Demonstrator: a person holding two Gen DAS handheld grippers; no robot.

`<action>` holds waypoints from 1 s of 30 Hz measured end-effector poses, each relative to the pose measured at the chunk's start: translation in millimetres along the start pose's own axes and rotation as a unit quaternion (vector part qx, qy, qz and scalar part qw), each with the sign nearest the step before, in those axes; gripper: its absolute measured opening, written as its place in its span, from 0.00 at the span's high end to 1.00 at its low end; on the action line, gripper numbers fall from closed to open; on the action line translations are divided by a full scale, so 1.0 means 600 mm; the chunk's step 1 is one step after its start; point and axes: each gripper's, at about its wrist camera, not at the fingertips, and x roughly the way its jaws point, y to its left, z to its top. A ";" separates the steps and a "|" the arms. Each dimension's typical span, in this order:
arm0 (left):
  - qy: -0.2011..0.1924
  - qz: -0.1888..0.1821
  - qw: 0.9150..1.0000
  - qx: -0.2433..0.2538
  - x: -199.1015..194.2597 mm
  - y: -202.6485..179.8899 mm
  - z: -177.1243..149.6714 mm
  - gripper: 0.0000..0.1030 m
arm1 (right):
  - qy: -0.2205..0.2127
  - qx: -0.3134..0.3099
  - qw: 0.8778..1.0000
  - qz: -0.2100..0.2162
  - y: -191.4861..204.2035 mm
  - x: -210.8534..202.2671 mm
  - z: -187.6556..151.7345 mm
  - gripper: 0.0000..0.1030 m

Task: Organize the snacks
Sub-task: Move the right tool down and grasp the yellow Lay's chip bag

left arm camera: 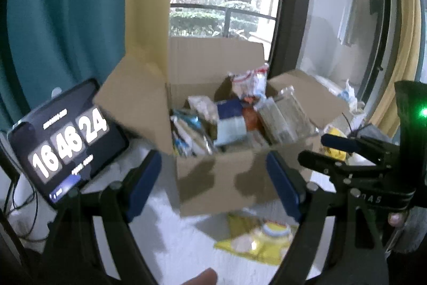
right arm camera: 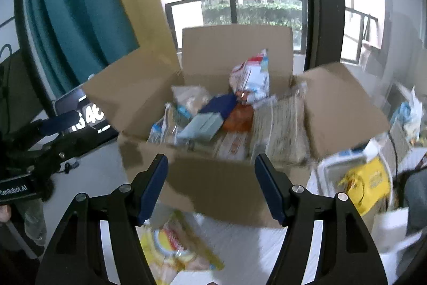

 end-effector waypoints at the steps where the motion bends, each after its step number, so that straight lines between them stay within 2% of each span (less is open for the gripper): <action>1: 0.003 -0.001 1.000 -0.002 -0.002 0.001 -0.010 0.20 | 0.002 0.000 1.000 0.002 0.001 -0.001 -0.007 0.31; 8: 0.039 0.007 0.999 -0.021 0.008 0.019 -0.086 0.20 | 0.029 -0.008 0.999 0.015 0.025 0.010 -0.065 0.31; 11: 0.050 0.013 0.998 -0.032 0.005 0.033 -0.116 0.20 | 0.041 -0.019 0.999 0.030 0.038 0.017 -0.085 0.27; 13: 0.058 0.019 0.997 -0.038 0.004 0.043 -0.133 0.20 | 0.047 -0.029 0.998 0.044 0.047 0.024 -0.096 0.20; 16: 0.071 0.026 0.996 -0.053 0.005 0.063 -0.160 0.20 | 0.061 -0.046 0.995 0.061 0.063 0.038 -0.112 0.20; 23: 0.089 0.033 0.993 -0.066 0.008 0.088 -0.193 0.20 | 0.105 -0.074 0.990 0.058 0.088 0.084 -0.149 0.20; 30: 0.095 0.029 0.993 -0.066 0.009 0.090 -0.209 0.20 | 0.126 -0.075 0.987 0.072 0.099 0.119 -0.160 0.18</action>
